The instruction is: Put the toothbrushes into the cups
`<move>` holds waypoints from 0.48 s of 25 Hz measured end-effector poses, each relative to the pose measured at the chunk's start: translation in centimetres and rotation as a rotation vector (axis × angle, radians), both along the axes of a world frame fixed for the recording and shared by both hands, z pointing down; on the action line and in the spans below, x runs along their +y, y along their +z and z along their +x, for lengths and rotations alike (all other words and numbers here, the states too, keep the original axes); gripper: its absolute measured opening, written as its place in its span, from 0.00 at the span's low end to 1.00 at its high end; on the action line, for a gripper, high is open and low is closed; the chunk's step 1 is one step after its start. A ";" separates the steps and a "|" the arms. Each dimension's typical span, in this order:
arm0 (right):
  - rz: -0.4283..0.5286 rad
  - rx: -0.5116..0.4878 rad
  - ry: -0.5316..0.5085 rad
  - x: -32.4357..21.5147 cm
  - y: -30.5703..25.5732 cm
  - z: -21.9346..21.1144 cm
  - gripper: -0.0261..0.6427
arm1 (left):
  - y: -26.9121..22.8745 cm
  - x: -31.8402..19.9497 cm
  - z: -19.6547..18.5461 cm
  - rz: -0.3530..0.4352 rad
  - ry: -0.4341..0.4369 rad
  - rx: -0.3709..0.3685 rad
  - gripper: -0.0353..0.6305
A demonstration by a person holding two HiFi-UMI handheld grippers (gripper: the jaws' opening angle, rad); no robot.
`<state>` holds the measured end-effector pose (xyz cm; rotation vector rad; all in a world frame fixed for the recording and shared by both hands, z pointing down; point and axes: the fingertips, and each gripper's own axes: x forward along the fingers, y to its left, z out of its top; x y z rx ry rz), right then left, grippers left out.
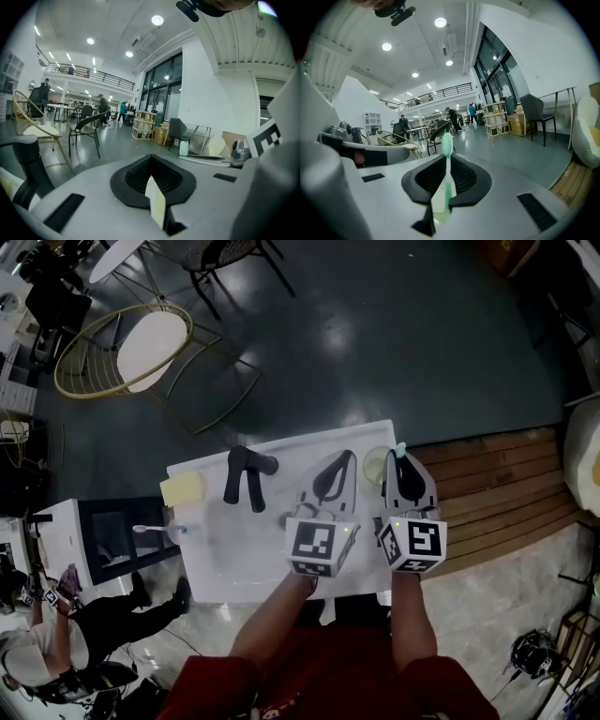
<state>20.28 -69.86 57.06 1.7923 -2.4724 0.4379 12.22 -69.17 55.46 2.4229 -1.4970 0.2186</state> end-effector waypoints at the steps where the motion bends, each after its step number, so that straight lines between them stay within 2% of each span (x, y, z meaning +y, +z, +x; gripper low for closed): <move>1: 0.000 0.002 0.001 0.0 0.1 0.0 0.11 | 0.1 0.0 0.0 -0.003 0.000 0.000 0.09; 12: -0.048 0.040 0.012 0.3 1.4 -0.1 0.12 | 0.3 0.5 0.4 -0.005 0.008 0.002 0.09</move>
